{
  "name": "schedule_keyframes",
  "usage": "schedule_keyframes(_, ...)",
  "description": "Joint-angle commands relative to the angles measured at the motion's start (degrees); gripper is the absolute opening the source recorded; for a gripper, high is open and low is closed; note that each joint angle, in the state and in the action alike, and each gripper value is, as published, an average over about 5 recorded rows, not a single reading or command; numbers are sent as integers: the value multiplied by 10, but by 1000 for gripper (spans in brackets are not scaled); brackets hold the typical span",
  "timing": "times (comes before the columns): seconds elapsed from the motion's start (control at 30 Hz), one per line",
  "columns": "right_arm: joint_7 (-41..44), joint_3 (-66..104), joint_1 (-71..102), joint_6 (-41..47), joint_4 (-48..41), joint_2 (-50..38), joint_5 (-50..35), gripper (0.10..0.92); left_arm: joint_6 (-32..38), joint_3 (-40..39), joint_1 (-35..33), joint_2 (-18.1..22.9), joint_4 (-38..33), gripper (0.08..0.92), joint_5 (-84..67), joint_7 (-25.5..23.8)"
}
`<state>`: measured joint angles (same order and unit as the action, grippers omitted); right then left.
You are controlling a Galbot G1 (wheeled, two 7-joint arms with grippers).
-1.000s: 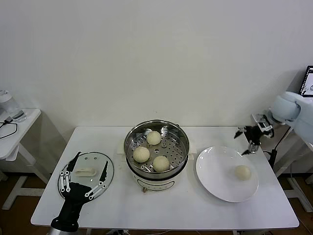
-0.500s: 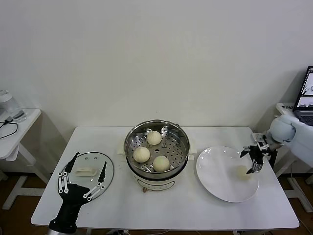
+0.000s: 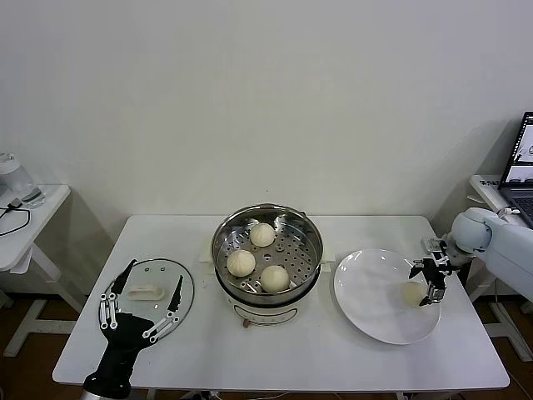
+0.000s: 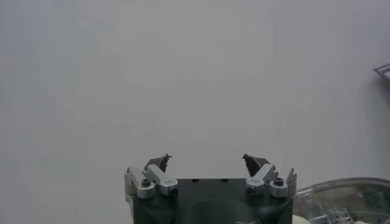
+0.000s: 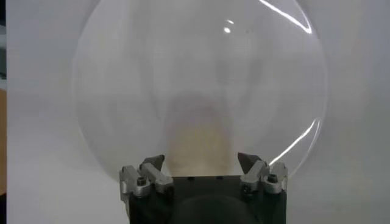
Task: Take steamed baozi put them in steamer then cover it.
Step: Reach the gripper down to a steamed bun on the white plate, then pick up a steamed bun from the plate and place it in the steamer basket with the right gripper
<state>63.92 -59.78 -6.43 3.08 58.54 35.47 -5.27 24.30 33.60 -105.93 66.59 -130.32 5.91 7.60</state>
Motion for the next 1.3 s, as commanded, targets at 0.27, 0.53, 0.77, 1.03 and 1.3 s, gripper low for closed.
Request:
schedule_keyframes(0.27,-2,2,3,2,-10,14,9,695,1,5,0,-1,0,823,0,1)
schedule_keyframes(0.53,17,-36,-76,3,32,5,-13,637,0,4,3,-2,-2,823,-1,1)
schedule_keyframes(0.77,87,-177,-296,5,86,41,-107,642,0,2,8,-9,-4,823,-3,2)
schedule_keyframes(1.03,123,-235,-440,41,124,177,-232,661,0,-3,13,-8,-3,823,-3,2)
schedule_keyframes(1.3,78,-255,-443,72,137,291,-294,661,0,-1,15,-10,-1,823,-5,2)
